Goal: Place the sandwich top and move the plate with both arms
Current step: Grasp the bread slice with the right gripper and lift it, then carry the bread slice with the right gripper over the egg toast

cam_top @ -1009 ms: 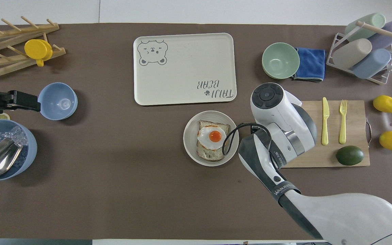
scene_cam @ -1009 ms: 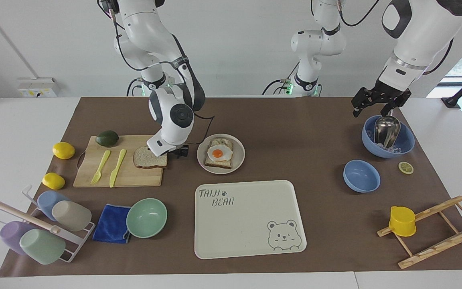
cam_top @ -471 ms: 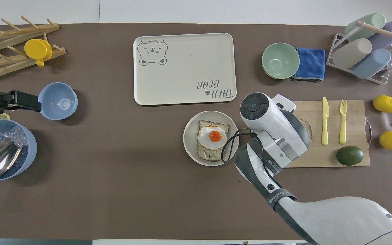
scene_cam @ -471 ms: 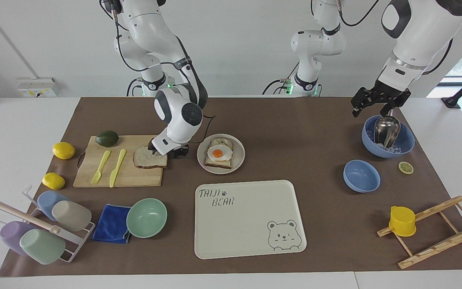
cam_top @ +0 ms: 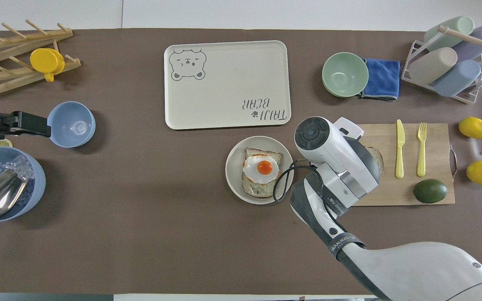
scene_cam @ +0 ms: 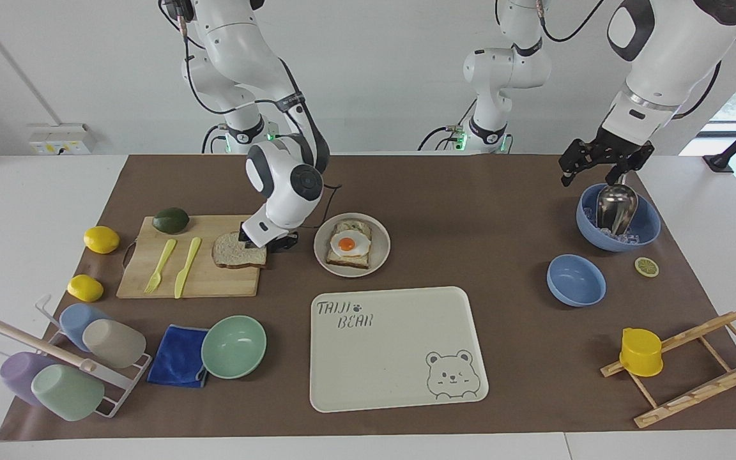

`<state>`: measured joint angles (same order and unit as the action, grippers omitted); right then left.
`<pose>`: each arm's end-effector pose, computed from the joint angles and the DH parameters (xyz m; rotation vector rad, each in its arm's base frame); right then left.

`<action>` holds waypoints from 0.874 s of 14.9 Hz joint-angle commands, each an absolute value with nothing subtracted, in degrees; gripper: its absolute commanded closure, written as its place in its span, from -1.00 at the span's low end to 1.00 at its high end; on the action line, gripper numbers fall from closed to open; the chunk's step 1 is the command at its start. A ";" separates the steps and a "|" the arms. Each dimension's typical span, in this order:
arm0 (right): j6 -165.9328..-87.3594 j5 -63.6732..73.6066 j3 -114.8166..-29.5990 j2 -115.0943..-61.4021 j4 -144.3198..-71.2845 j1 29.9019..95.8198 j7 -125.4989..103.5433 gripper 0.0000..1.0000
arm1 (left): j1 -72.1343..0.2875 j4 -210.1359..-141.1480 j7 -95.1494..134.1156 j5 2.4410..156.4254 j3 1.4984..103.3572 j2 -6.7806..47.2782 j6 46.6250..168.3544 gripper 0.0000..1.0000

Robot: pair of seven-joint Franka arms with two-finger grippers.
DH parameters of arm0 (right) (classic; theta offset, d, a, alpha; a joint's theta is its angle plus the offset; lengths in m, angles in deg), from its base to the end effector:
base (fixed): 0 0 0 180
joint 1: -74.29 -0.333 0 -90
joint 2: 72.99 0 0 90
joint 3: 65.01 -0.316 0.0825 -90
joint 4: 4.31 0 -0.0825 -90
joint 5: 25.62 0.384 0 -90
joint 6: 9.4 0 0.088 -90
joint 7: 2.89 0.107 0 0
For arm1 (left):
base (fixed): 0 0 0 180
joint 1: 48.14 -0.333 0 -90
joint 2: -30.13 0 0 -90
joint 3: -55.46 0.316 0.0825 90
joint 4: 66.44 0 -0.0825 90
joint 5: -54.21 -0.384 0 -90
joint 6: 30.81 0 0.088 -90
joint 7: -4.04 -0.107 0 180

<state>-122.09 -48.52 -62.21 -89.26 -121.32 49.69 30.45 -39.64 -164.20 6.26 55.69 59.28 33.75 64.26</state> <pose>0.5219 0.1820 0.2832 2.6592 0.0286 -0.2070 0.5392 -0.0456 0.6025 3.1100 -0.0637 0.0222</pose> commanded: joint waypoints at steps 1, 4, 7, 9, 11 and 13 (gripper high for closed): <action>-123.57 -49.97 -62.46 -87.76 -123.32 50.03 31.74 -0.22 | -39.88 -164.09 5.89 54.91 58.97 34.18 63.68 -1.00; -123.66 -49.97 -62.46 -87.50 -124.11 49.85 31.48 0.02 | -39.88 -164.09 5.89 54.91 58.97 34.18 63.94 -1.00; -123.22 -51.02 -62.46 -87.41 -124.29 49.85 31.04 0.86 | -40.23 -164.09 5.62 54.91 58.97 34.18 64.03 -1.00; -122.17 -51.64 -62.46 -87.41 -123.94 48.72 30.95 1.00 | -40.23 -164.09 5.97 54.82 58.97 34.18 64.12 -1.00; -119.46 -51.64 -62.46 -87.58 -121.75 47.66 30.77 1.00 | -40.23 -164.09 5.89 54.82 58.97 34.18 64.55 -1.00; -112.36 -51.46 -62.63 -88.20 -115.88 45.64 30.60 1.00 | -40.23 -164.09 5.89 54.91 58.97 34.18 64.56 -1.00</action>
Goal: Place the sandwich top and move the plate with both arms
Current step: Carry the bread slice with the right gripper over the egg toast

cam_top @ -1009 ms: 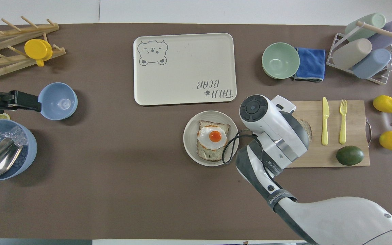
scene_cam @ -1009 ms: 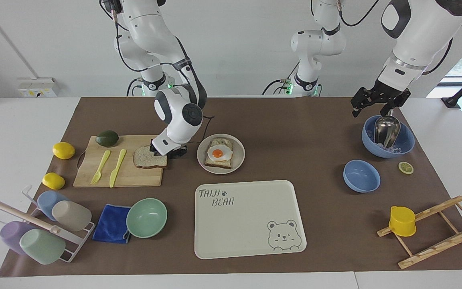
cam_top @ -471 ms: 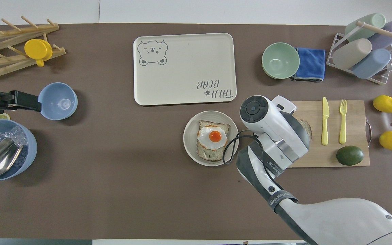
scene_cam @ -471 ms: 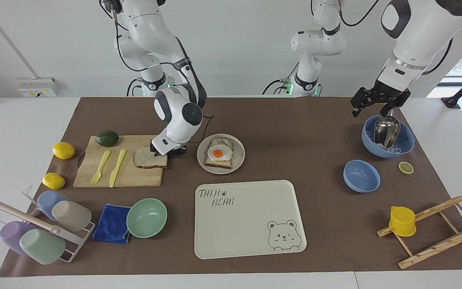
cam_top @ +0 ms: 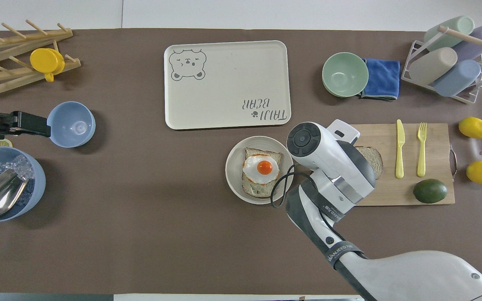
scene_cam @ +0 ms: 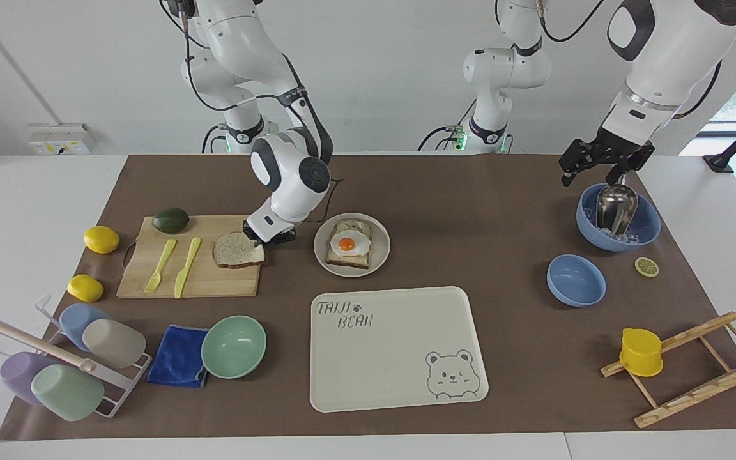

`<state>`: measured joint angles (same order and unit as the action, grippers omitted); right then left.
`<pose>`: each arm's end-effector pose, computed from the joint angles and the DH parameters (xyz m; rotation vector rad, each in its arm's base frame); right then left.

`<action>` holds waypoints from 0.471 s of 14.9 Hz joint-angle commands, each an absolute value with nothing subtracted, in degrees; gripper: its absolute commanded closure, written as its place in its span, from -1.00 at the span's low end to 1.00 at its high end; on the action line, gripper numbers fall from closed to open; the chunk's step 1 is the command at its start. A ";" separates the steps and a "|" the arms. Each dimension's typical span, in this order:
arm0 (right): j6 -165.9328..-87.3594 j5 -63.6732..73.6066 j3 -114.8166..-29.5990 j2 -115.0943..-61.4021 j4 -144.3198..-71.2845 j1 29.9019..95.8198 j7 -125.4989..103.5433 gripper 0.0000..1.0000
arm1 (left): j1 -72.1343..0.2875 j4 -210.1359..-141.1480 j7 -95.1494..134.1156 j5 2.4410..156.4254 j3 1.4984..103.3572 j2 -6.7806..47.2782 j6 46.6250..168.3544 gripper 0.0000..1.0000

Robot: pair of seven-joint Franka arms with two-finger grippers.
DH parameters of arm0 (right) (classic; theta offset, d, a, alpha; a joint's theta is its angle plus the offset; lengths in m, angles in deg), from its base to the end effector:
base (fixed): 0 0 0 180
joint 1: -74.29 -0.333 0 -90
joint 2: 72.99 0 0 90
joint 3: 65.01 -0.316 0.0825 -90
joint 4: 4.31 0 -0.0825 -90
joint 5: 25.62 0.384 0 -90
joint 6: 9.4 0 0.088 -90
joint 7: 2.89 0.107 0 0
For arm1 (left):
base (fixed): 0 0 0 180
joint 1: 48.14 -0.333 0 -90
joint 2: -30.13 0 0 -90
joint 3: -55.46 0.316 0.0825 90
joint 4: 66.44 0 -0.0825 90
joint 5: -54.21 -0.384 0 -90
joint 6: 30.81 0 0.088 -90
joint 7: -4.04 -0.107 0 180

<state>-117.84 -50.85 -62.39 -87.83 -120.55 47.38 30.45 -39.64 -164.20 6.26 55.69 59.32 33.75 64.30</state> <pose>0.5132 0.1976 0.3004 2.5988 0.0872 -0.2000 0.5393 -0.0453 0.6026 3.1099 -0.0626 0.0233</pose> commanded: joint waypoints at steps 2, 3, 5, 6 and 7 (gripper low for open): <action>-105.32 -49.98 -63.07 -89.34 -109.37 43.01 30.51 1.00 | -40.23 -164.18 5.71 54.91 58.97 34.18 64.73 -1.00; -102.85 -47.88 -63.33 -89.43 -106.82 41.52 30.51 1.00 | -40.23 -164.18 5.62 54.82 58.97 34.18 64.73 -1.00; -99.76 -43.57 -63.25 -89.61 -102.42 39.40 31.12 1.00 | -40.32 -164.18 5.36 54.91 58.97 34.18 64.73 -1.00; -99.84 -41.99 -63.34 -89.61 -101.44 38.87 31.38 1.00 | -40.32 -164.18 5.36 54.91 58.97 34.18 64.64 -1.00; -100.80 -38.84 -63.34 -89.61 -100.65 38.78 32.95 1.00 | -40.32 -164.18 5.71 54.91 59.06 34.18 64.64 -1.00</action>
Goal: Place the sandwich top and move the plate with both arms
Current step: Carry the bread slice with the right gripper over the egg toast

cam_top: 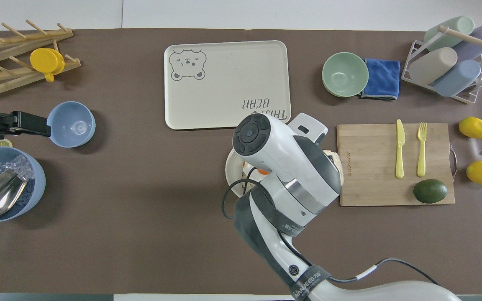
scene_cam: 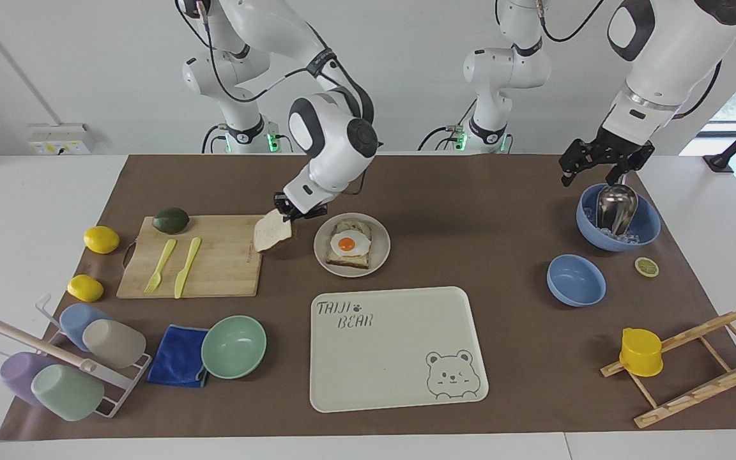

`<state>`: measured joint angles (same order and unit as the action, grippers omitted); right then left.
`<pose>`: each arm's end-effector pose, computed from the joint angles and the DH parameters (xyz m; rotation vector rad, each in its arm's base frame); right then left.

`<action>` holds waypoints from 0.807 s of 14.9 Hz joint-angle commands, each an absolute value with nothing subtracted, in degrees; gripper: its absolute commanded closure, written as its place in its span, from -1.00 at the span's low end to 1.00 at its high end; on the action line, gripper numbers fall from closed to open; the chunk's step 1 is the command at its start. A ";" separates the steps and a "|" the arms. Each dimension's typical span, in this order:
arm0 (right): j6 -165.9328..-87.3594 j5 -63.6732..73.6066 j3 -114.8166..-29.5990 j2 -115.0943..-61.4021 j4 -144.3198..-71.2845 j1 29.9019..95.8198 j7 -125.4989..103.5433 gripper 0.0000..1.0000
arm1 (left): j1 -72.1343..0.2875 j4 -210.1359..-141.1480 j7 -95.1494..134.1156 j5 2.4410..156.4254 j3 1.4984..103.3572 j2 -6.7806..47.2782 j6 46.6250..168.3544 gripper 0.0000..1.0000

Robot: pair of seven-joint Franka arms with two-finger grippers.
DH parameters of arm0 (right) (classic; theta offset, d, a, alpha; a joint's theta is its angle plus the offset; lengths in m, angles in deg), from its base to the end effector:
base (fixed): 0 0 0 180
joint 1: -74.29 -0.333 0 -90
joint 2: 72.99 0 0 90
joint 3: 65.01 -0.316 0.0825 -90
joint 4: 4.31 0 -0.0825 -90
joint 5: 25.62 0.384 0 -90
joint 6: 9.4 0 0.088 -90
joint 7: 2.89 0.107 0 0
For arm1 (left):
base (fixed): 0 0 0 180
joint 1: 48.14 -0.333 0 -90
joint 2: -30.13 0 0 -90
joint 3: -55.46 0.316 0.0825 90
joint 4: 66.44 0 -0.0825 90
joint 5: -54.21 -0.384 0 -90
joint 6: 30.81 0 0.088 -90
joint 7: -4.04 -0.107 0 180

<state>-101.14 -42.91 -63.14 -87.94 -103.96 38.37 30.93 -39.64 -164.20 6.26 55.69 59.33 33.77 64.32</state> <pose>0.5024 0.3036 0.4040 2.6581 0.0985 -0.2155 0.5392 -0.0451 0.6028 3.1098 -0.0623 0.0243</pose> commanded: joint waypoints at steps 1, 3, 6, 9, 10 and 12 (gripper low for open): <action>-102.02 -36.54 -63.34 -89.61 -100.29 38.78 35.06 1.00 | -40.32 -164.18 5.97 54.91 59.06 34.18 64.56 -1.00; -106.76 -35.12 -63.77 -90.04 -100.99 37.56 37.79 1.00 | -40.32 -164.27 6.06 54.91 59.06 34.18 64.47 -1.00; -110.73 -33.28 -63.86 -90.31 -102.23 37.02 41.39 1.00 | -40.23 -164.70 5.97 54.91 58.97 34.26 64.47 -1.00; -113.44 -30.38 -63.86 -90.48 -101.96 36.58 44.03 1.00 | -40.14 -164.71 5.53 54.91 58.97 34.26 64.56 -1.00; -115.03 -29.59 -63.78 -90.66 -102.22 36.49 45.17 1.00 | -40.14 -164.79 5.36 54.91 58.97 34.35 64.47 -1.00; -117.67 -27.39 -63.78 -90.84 -102.49 36.49 47.90 1.00 | -40.14 -166.10 5.79 54.91 58.97 35.05 64.55 -1.00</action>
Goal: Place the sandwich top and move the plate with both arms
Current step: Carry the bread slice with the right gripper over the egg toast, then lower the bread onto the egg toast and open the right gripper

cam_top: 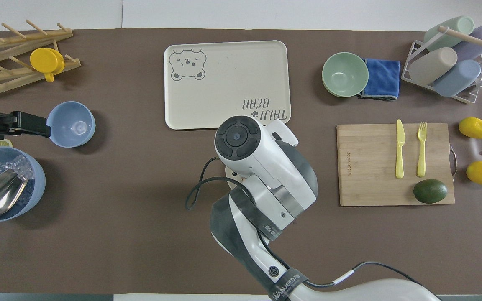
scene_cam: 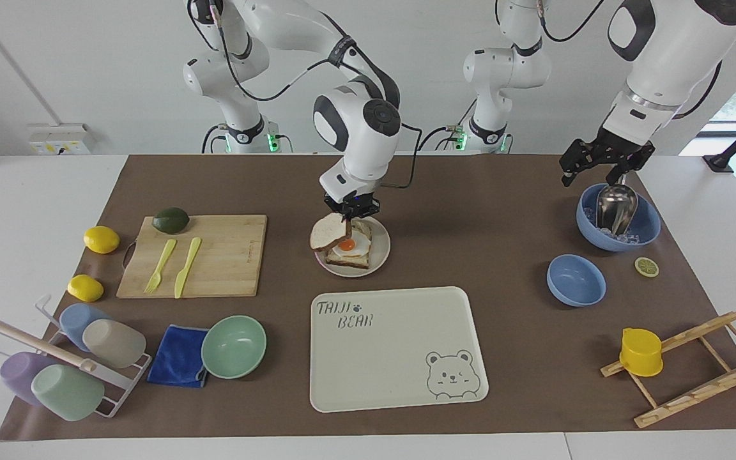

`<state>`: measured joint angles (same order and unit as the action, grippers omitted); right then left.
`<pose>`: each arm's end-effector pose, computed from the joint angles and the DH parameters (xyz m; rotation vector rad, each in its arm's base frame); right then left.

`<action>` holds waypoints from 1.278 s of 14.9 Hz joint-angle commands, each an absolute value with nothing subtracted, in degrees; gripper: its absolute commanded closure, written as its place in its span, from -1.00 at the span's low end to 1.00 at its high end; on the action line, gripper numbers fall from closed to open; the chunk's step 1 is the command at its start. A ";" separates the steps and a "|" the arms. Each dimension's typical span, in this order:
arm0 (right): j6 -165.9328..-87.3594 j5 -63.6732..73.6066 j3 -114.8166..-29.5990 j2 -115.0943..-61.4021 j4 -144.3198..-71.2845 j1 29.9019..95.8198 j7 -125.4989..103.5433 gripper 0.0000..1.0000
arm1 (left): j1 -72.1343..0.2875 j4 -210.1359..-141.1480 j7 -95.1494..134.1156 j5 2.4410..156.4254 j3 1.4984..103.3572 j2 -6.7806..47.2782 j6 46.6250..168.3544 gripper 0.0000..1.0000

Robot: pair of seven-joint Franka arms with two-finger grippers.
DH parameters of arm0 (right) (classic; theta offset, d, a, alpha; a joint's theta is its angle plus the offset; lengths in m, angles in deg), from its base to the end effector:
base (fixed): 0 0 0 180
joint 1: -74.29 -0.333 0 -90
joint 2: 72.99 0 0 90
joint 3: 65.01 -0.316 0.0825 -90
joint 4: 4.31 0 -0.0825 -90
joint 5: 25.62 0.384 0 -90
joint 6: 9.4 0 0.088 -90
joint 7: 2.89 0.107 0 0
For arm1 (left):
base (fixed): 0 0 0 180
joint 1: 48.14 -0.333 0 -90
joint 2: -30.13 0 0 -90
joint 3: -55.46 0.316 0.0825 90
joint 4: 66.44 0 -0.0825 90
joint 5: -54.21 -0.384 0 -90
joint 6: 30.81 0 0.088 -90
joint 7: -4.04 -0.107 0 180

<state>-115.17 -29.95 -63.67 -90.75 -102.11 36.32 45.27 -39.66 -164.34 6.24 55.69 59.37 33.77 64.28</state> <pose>0.5049 0.3694 0.3974 2.9557 -0.2577 -0.1094 0.5391 -0.0446 0.6016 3.1101 -0.0612 0.0195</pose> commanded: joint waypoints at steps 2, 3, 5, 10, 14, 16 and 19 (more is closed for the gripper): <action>-119.52 -26.59 -63.86 -90.92 -102.66 36.49 48.17 1.00 | -40.14 -166.55 5.62 54.91 58.97 35.32 64.64 -1.00; -121.09 -26.50 -63.86 -90.92 -103.71 36.58 48.09 1.00 | -40.14 -166.81 5.62 54.91 58.97 35.49 64.73 -1.00; -123.73 -26.41 -63.86 -90.49 -105.90 36.58 48.09 1.00 | -40.23 -166.90 5.62 55.00 58.97 35.49 64.73 -1.00; -126.03 -22.20 -63.86 -90.22 -107.32 37.11 48.17 0.61 | -40.23 -167.78 5.88 55.26 58.88 35.85 64.73 -1.00; -126.29 -22.11 -63.86 -90.22 -107.15 37.28 48.44 -0.29 | -39.97 -169.44 6.41 55.61 58.88 36.46 65.70 -1.00; -127.43 -21.67 -63.86 -90.22 -106.71 37.46 49.57 -0.36 | -39.62 -171.90 6.50 55.79 58.80 37.60 67.44 -1.00; -127.44 -18.59 -63.78 -89.35 -105.22 39.47 49.32 -0.44 | -39.53 -174.98 6.94 57.90 58.80 39.10 69.82 -1.00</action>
